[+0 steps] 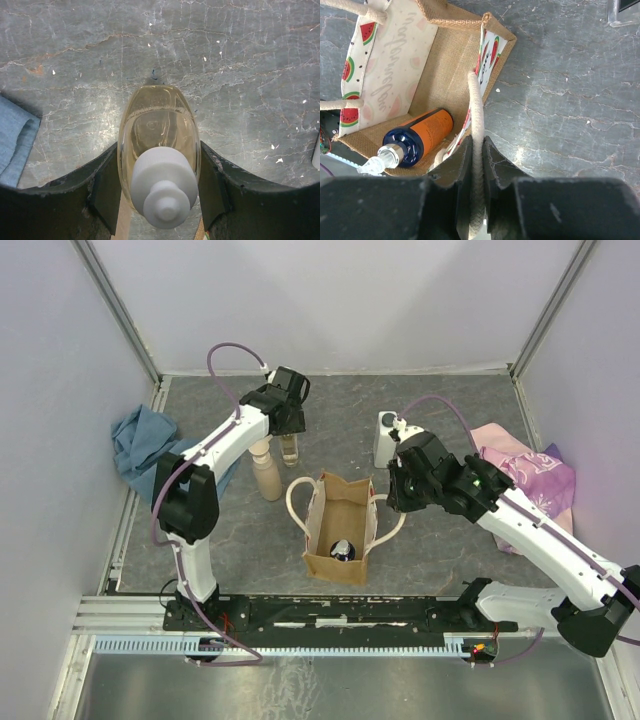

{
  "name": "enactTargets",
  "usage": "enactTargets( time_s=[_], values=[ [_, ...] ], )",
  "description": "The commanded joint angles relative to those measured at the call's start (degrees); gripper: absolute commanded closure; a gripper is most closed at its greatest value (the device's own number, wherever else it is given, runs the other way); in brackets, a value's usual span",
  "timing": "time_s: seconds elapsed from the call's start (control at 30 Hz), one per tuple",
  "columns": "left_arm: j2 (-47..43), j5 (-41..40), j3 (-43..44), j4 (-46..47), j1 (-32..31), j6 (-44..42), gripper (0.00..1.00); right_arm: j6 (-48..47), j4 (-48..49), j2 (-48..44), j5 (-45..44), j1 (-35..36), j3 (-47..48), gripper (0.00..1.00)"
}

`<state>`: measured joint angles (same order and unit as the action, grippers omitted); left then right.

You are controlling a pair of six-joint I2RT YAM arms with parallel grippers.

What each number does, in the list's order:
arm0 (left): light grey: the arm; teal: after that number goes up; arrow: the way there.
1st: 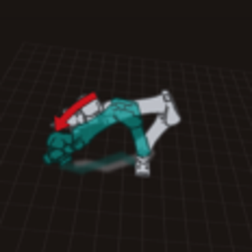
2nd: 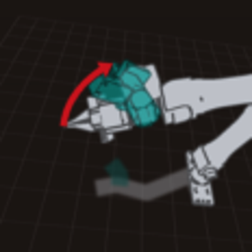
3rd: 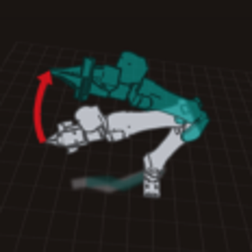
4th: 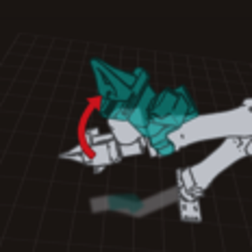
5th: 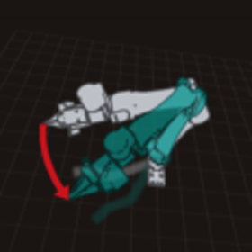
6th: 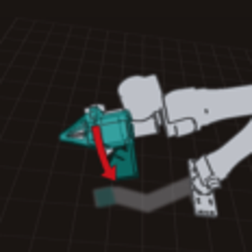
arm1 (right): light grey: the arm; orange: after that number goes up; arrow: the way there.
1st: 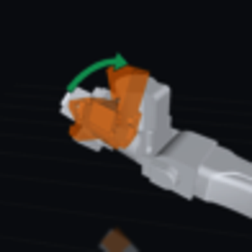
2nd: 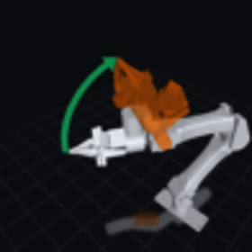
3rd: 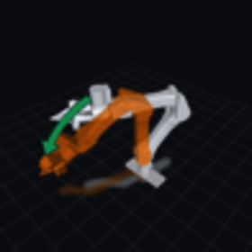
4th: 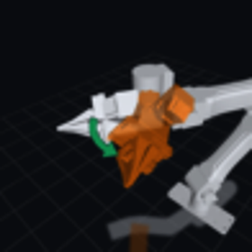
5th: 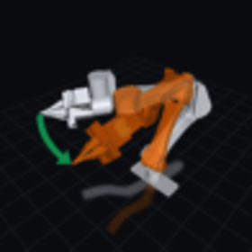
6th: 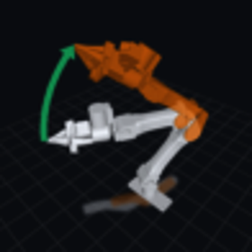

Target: Take the personal care products out of the canvas bag

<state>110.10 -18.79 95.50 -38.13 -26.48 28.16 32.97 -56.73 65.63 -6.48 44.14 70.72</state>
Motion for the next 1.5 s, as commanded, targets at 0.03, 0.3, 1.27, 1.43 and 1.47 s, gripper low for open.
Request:
enactTargets(
  time_s=[0.03, 0.3, 1.27, 1.43, 1.47],
  values=[
    [-1.9, 0.5, 0.7, 6.2, -0.2, 1.3, 0.78, -0.7, -0.1, -1.1, 0.8, 0.2, 2.8, 0.62],
    [-7.6, -3.7, 3.2, 0.2, -0.3, 3.2, 0.29, -5.3, -5.7, -4.5, -3.1, 1.1, 12.9, 0.4],
    [-25.1, 1.4, -8.2, -12.2, -22.1, 11.3, 0.33, 1.5, 9.3, 20.4, 0.5, 23.5, 1.5, 0.22],
    [-25.4, 2.1, -9.7, -12.2, -23.7, 12.7, 0.33, 3.2, 8.4, 23.0, -0.5, 26.5, 1.1, 0.23],
    [-25.6, 2.2, -9.8, -12.2, -23.8, 12.9, 0.33, 3.5, 7.8, 23.2, -0.9, 26.8, 1.2, 0.25]
  ],
)
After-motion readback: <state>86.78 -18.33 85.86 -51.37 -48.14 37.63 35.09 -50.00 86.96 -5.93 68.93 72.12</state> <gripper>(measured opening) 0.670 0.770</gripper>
